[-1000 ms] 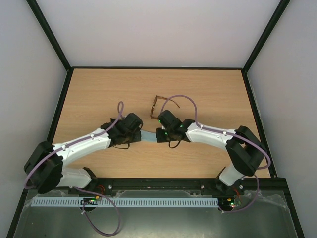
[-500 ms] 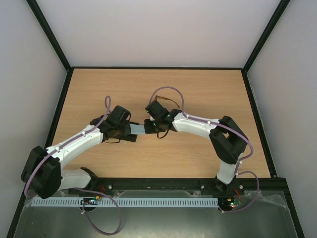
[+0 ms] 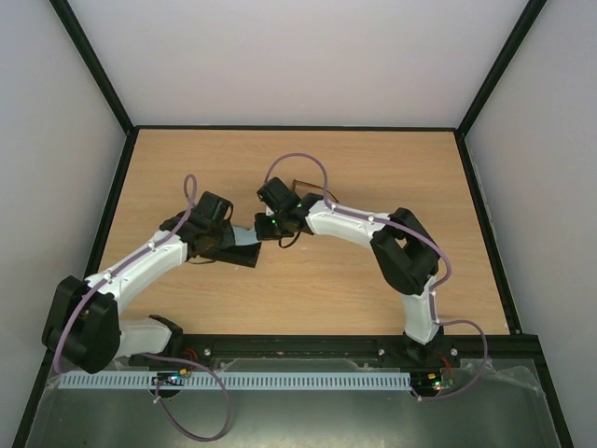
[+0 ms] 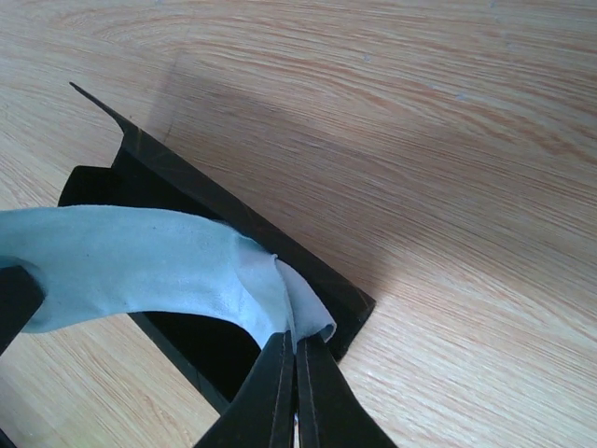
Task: Organize the sunglasses
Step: Place the glasses cleaning cloth in the sunglasses case.
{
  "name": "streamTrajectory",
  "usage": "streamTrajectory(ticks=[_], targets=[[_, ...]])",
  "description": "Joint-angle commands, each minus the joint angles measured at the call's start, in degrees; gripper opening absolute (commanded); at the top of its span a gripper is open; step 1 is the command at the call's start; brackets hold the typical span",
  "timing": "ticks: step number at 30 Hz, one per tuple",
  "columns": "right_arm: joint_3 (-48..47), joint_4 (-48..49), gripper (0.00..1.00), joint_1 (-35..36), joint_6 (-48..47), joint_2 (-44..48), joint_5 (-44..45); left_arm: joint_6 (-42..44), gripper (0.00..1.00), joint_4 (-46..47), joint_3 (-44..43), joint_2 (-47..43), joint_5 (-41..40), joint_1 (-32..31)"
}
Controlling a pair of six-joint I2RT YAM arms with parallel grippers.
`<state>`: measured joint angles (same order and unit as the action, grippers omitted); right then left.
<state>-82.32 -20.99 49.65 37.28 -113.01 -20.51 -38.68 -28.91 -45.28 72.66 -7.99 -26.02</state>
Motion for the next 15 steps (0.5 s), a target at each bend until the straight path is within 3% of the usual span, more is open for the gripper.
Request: streamTrajectory(ticks=[1, 15], targets=[[-3.26, -1.94, 0.01, 0.31, -0.49, -2.66, -1.03, 1.81, 0.02, 1.06, -0.32, 1.14, -0.54, 1.73], [-5.72, -1.07, 0.01, 1.68, 0.58, -6.86, -2.77, 3.15, 0.02, 3.08, 1.48, 3.57, -0.71, 5.56]])
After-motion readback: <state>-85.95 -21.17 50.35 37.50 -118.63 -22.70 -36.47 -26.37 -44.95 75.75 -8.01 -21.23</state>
